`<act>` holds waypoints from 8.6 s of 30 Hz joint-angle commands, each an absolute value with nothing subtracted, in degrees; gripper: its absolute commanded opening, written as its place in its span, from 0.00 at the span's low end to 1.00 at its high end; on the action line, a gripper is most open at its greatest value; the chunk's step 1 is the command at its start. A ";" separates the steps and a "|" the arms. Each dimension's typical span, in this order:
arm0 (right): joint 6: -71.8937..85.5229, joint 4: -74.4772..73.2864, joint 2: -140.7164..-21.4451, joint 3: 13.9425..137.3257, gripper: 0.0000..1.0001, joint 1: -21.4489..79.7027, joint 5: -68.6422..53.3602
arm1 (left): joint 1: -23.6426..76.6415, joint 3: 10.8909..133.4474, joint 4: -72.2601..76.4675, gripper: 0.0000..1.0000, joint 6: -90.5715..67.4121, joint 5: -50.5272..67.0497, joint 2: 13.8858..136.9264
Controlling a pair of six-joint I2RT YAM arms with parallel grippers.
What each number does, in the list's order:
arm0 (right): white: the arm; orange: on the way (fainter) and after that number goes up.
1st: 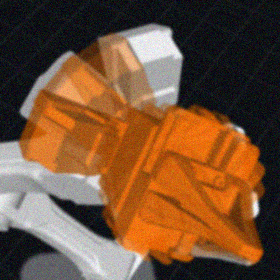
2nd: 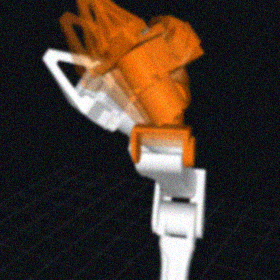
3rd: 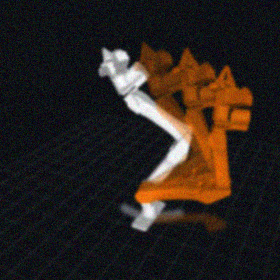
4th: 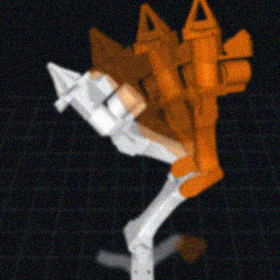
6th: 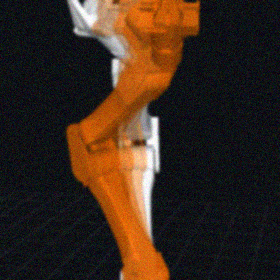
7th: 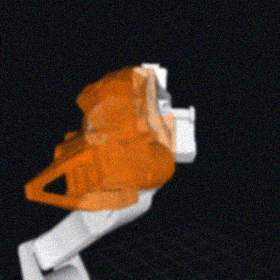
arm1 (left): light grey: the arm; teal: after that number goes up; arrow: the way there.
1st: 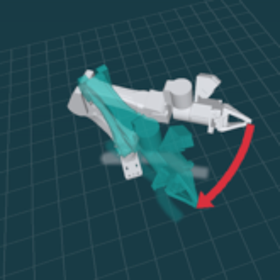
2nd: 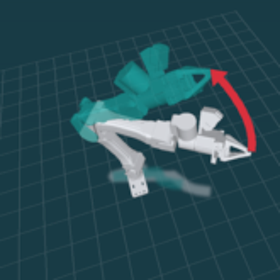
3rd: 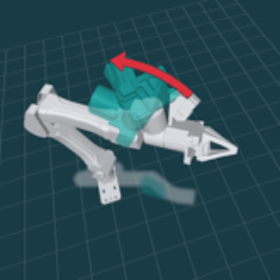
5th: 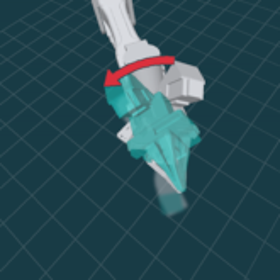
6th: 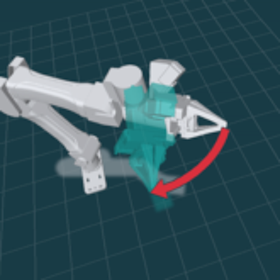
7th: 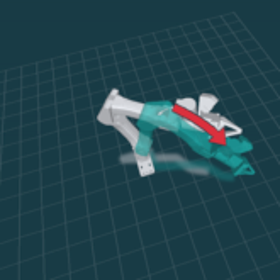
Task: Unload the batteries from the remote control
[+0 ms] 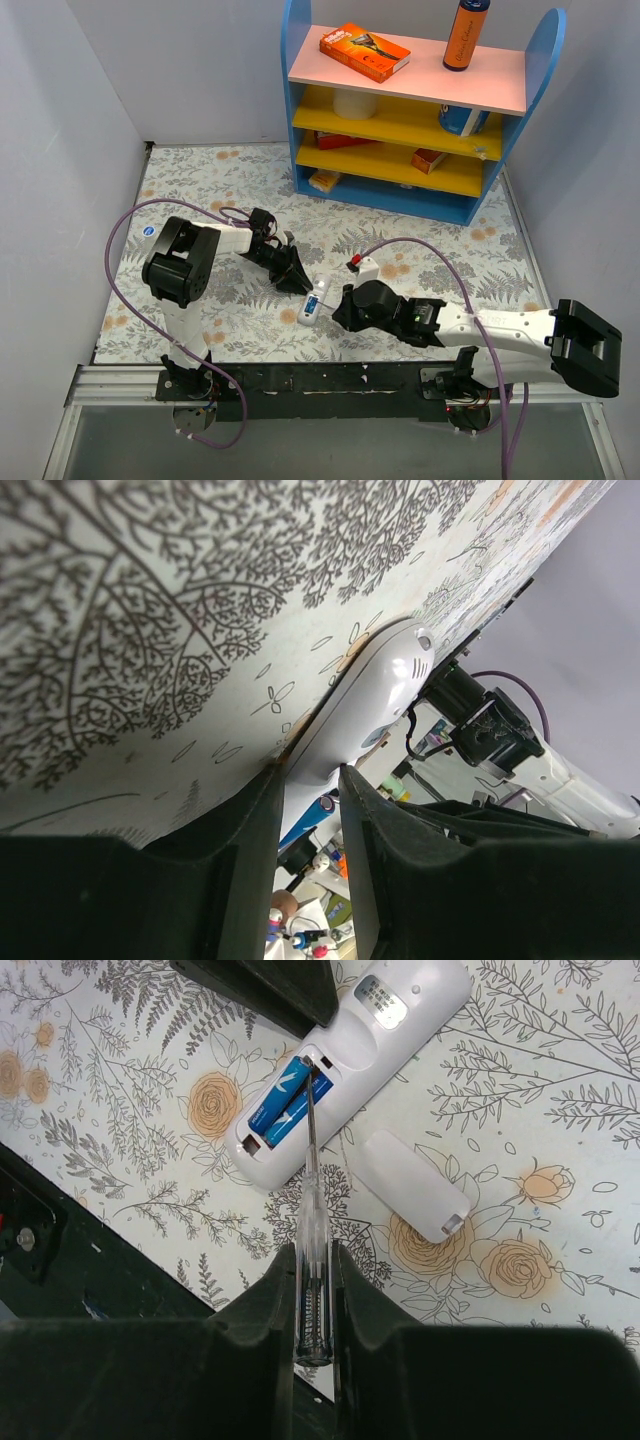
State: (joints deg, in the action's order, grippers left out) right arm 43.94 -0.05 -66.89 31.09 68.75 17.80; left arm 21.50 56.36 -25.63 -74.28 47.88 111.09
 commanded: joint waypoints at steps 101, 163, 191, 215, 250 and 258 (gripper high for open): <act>29.79 -37.71 -86.04 67.06 0.01 61.08 4.13 | 22.76 53.09 -25.93 0.30 -71.54 32.43 115.31; 20.04 4.13 -69.70 33.92 0.01 50.19 -18.72 | 23.11 52.91 -26.28 0.19 -71.28 31.73 117.07; 30.14 5.88 -75.13 44.11 0.01 65.73 -8.01 | 17.68 69.35 -40.43 0.49 -75.85 13.45 97.21; 32.78 1.93 -100.11 61.01 0.01 76.55 3.96 | 13.10 65.74 -39.46 0.49 -73.74 13.36 94.66; 32.78 -13.28 -77.44 47.82 0.01 75.85 9.41 | 27.06 70.39 -32.79 0.52 -65.57 25.83 103.18; 34.98 -12.30 -73.66 40.96 0.01 75.94 11.77 | 31.11 72.34 -28.66 0.50 -65.56 36.71 104.24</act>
